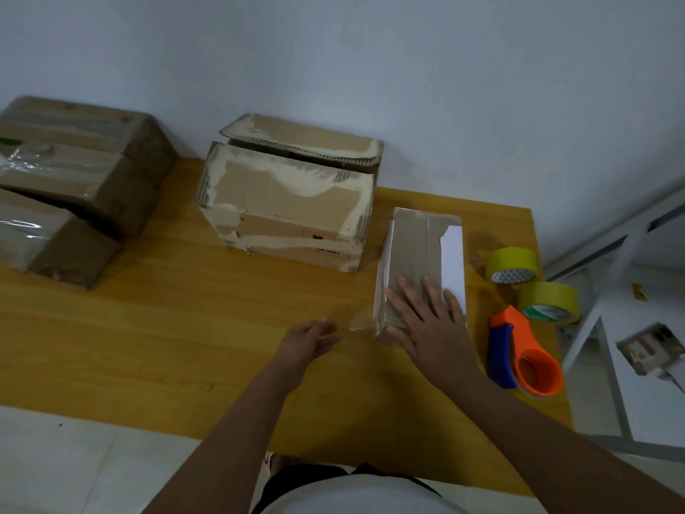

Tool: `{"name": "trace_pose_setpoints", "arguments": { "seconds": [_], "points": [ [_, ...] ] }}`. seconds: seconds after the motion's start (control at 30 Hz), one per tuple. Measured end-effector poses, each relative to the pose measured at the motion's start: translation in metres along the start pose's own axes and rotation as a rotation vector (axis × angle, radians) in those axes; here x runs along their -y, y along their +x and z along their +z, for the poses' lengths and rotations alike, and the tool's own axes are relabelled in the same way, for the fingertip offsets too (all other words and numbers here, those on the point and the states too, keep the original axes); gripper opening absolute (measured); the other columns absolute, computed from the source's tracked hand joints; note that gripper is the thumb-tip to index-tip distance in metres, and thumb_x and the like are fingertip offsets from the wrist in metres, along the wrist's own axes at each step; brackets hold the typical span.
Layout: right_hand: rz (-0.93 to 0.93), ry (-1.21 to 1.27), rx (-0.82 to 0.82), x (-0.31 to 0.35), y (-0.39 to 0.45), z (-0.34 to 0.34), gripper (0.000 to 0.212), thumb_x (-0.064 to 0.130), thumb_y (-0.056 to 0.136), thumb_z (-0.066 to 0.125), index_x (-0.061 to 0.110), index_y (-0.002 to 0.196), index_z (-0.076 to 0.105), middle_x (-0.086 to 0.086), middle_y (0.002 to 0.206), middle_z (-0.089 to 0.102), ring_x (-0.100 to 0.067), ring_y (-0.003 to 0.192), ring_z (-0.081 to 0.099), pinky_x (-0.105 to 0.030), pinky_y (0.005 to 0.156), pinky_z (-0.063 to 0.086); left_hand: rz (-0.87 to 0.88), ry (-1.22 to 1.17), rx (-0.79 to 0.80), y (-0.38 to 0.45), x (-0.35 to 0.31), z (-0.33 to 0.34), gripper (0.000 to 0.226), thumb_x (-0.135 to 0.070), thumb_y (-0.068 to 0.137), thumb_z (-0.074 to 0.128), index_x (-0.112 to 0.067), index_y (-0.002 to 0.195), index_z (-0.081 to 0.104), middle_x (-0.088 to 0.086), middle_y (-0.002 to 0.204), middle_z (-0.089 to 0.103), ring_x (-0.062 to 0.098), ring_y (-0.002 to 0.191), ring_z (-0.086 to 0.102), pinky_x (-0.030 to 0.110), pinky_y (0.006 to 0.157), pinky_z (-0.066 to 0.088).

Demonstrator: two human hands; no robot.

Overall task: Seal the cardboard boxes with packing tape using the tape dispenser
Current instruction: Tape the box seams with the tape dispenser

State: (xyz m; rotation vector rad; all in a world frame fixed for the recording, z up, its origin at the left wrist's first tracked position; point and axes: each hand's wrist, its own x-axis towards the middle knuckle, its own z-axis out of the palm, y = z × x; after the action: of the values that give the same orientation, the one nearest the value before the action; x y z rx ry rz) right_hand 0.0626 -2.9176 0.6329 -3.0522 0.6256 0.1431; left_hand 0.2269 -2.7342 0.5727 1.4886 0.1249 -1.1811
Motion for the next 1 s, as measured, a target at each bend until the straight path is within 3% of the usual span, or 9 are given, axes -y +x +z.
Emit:
{"name": "trace_pose_setpoints", "arguments": {
  "seconds": [0.17, 0.27, 0.33, 0.4, 0.57, 0.67, 0.73, 0.83, 1.0],
  "points": [
    [-0.005, -0.005, 0.005, 0.000, -0.001, -0.002, 0.062, 0.062, 0.099, 0.013, 0.034, 0.155, 0.010, 0.005, 0.163, 0.009, -0.028, 0.150, 0.008, -0.054, 0.118, 0.017, -0.289, -0.258, 0.162, -0.006, -0.023, 0.040, 0.067, -0.064, 0.091, 0.052, -0.002, 0.113, 0.067, 0.007, 0.097, 0.075, 0.018, 0.089, 0.070, 0.028, 0.070, 0.056],
    [-0.007, -0.007, 0.006, 0.000, 0.000, -0.001, 0.063, 0.061, 0.099, 0.015, 0.033, 0.155, 0.010, 0.005, 0.163, 0.010, -0.028, 0.150, 0.008, -0.054, 0.118, 0.018, -0.158, -0.226, 0.178, -0.008, -0.034, 0.047, 0.044, -0.046, 0.084, 0.070, -0.006, 0.103, 0.069, 0.002, 0.085, 0.066, 0.011, 0.076, 0.062, 0.021, 0.068, 0.055],
    [-0.001, -0.010, 0.012, 0.000, 0.000, -0.001, 0.063, 0.061, 0.099, 0.017, 0.034, 0.155, 0.010, 0.005, 0.164, 0.009, -0.028, 0.150, 0.008, -0.055, 0.118, 0.019, -0.037, -0.153, 0.210, -0.010, -0.036, 0.045, 0.021, -0.025, 0.087, 0.072, -0.006, 0.098, 0.069, 0.001, 0.083, 0.061, 0.008, 0.074, 0.059, 0.018, 0.069, 0.053],
    [0.002, -0.015, 0.021, 0.000, 0.000, 0.000, 0.063, 0.062, 0.099, 0.016, 0.034, 0.155, 0.008, 0.005, 0.164, 0.008, -0.028, 0.150, 0.007, -0.055, 0.117, 0.019, 0.063, -0.079, 0.236, -0.011, -0.033, 0.042, 0.009, -0.017, 0.090, 0.069, -0.009, 0.093, 0.071, -0.001, 0.080, 0.061, 0.008, 0.075, 0.058, 0.017, 0.072, 0.052],
    [0.004, -0.011, 0.030, 0.001, 0.000, -0.003, 0.063, 0.062, 0.099, 0.013, 0.034, 0.155, 0.008, 0.005, 0.164, 0.007, -0.028, 0.151, 0.005, -0.055, 0.118, 0.018, 0.296, 0.036, 0.170, -0.018, -0.026, 0.042, 0.010, -0.015, 0.094, 0.065, -0.011, 0.095, 0.074, 0.003, 0.090, 0.066, 0.010, 0.084, 0.059, 0.017, 0.079, 0.051],
    [0.003, 0.004, 0.027, 0.001, -0.001, -0.004, 0.062, 0.061, 0.100, 0.012, 0.033, 0.155, 0.011, 0.005, 0.164, 0.008, -0.028, 0.150, 0.007, -0.055, 0.117, 0.020, 0.377, 0.077, 0.085, -0.018, -0.019, 0.052, 0.011, -0.016, 0.096, 0.063, -0.012, 0.095, 0.073, -0.008, 0.089, 0.072, 0.003, 0.085, 0.064, 0.014, 0.078, 0.050],
    [0.000, 0.005, 0.031, 0.001, -0.001, -0.006, 0.062, 0.060, 0.100, 0.012, 0.033, 0.155, 0.013, 0.004, 0.163, 0.010, -0.029, 0.150, 0.009, -0.056, 0.116, 0.021, 0.407, 0.093, 0.058, -0.016, -0.015, 0.062, 0.012, -0.015, 0.097, 0.061, -0.008, 0.095, 0.071, -0.013, 0.084, 0.071, -0.003, 0.081, 0.064, 0.012, 0.073, 0.048],
    [-0.004, 0.000, 0.029, 0.002, 0.000, -0.007, 0.062, 0.060, 0.100, 0.013, 0.032, 0.155, 0.013, 0.004, 0.163, 0.009, -0.029, 0.150, 0.009, -0.056, 0.117, 0.021, 0.424, 0.086, 0.051, -0.011, -0.013, 0.074, 0.016, -0.014, 0.098, 0.060, 0.000, 0.099, 0.069, -0.001, 0.090, 0.070, 0.002, 0.084, 0.064, 0.016, 0.075, 0.051],
    [0.008, -0.003, 0.019, 0.002, 0.000, -0.004, 0.062, 0.059, 0.100, 0.017, 0.034, 0.155, 0.007, 0.005, 0.164, 0.006, -0.029, 0.150, 0.007, -0.056, 0.117, 0.020, 0.421, 0.014, -0.014, -0.011, 0.000, 0.088, 0.015, -0.022, 0.098, 0.061, -0.009, 0.095, 0.067, -0.003, 0.088, 0.069, 0.008, 0.084, 0.065, 0.020, 0.072, 0.053]
  ]
}}
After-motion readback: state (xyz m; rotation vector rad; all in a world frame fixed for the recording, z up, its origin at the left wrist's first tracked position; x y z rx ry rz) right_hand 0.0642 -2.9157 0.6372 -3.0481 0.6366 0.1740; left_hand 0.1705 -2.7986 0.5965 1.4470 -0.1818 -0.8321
